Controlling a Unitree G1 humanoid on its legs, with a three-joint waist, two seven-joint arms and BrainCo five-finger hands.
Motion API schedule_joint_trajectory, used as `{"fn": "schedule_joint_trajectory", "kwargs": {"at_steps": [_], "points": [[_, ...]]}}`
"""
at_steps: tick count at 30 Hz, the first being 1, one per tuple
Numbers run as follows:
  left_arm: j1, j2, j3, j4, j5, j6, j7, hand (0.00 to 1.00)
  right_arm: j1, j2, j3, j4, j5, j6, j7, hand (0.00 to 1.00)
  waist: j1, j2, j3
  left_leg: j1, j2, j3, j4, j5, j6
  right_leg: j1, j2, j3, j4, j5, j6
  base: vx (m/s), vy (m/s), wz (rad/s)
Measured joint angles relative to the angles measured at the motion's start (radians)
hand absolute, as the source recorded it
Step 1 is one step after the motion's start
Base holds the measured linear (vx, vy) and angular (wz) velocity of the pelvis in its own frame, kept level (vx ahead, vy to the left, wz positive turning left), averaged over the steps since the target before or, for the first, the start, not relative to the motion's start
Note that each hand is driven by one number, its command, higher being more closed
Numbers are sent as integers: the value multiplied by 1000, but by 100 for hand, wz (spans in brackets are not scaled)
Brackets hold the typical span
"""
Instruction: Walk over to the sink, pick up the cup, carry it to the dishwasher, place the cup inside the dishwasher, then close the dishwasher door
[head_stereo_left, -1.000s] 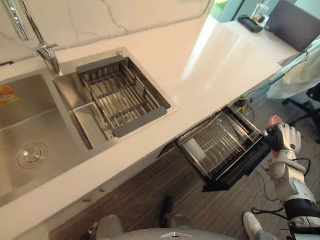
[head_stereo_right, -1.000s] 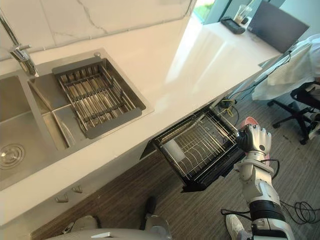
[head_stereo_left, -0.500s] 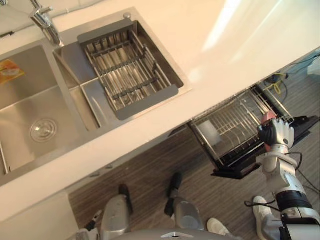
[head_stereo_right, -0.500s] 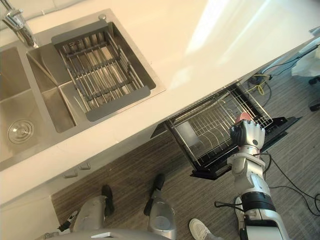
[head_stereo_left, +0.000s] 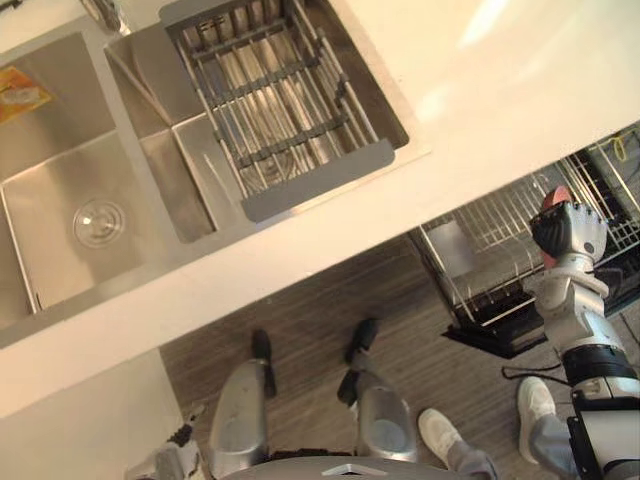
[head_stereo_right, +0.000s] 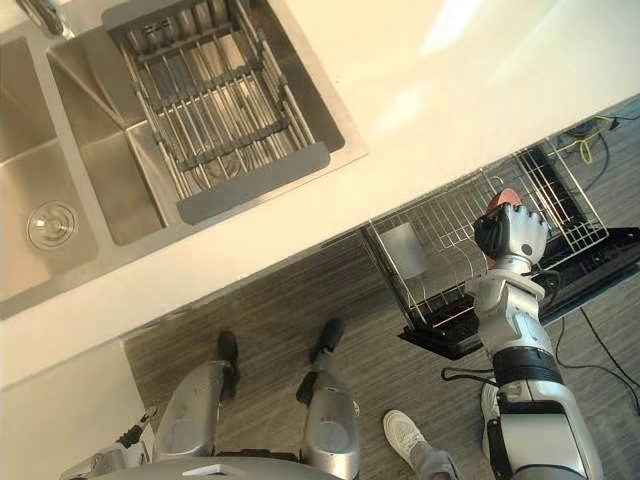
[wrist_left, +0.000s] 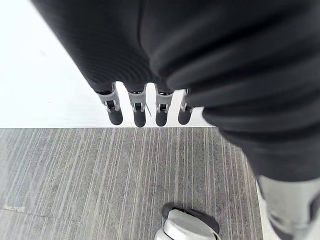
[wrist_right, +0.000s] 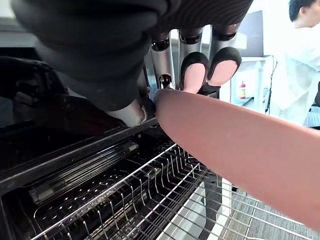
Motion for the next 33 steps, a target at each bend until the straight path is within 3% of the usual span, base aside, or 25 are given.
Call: {"fn": "schedule_joint_trajectory", "kwargs": {"at_steps": [6,11,13,15,19,20,28,30,33], "points": [[-17,3,-12,-30,54,-27,18,0,-34,-22,0,32,79,18,4,100,-1,16,36,-30,-11,-43,-21,32,-1,-11,-4,-22,2,-7,-14,-49,36,22],[-45,12,-65,-30,167,-25,-41,0,-110,-51,0,108,143,23,3,100,7,42,58,-84,-12,-46,-46,67,-5,-81,-6,-16,14,-2,-21,-61,19,5],[-59,11,-92,-31,169,-23,-79,0,-135,-54,0,139,149,25,3,100,9,59,74,-86,-12,-45,-62,78,-6,-94,-6,-14,22,-1,-21,0,0,0],[-63,11,-115,-28,148,12,-128,0,-160,-55,16,166,148,27,3,100,9,71,80,-92,-12,-39,-90,96,-9,-119,-7,-7,31,-2,-21,-10,7,-5],[-66,5,-125,7,55,42,-146,0,-195,-55,31,179,150,55,-2,100,17,74,81,-94,-11,-14,-137,122,-12,-166,-6,28,45,-3,-22,18,4,-16],[-66,4,-125,7,38,45,-147,0,-201,-55,31,179,156,67,-2,0,18,74,81,-96,-10,-9,-144,127,-14,-181,-6,37,56,-6,-26,40,3,-14],[-116,-2,-108,4,47,62,-167,0,-197,-24,27,155,206,128,-61,0,19,74,81,-76,-4,20,-175,148,-16,-219,-9,82,109,-27,-29,24,3,-10],[-119,-3,-88,3,82,102,-195,0,-184,-16,7,123,239,135,-93,0,15,73,81,-66,-3,30,-172,147,-15,-223,-9,106,129,-35,-26,11,8,-15],[-121,-8,-66,4,241,172,-254,0,-188,-2,-26,86,324,128,-114,0,18,72,82,-47,1,55,-156,132,-13,-227,-5,143,143,-39,-24,1,2,-34]]}}
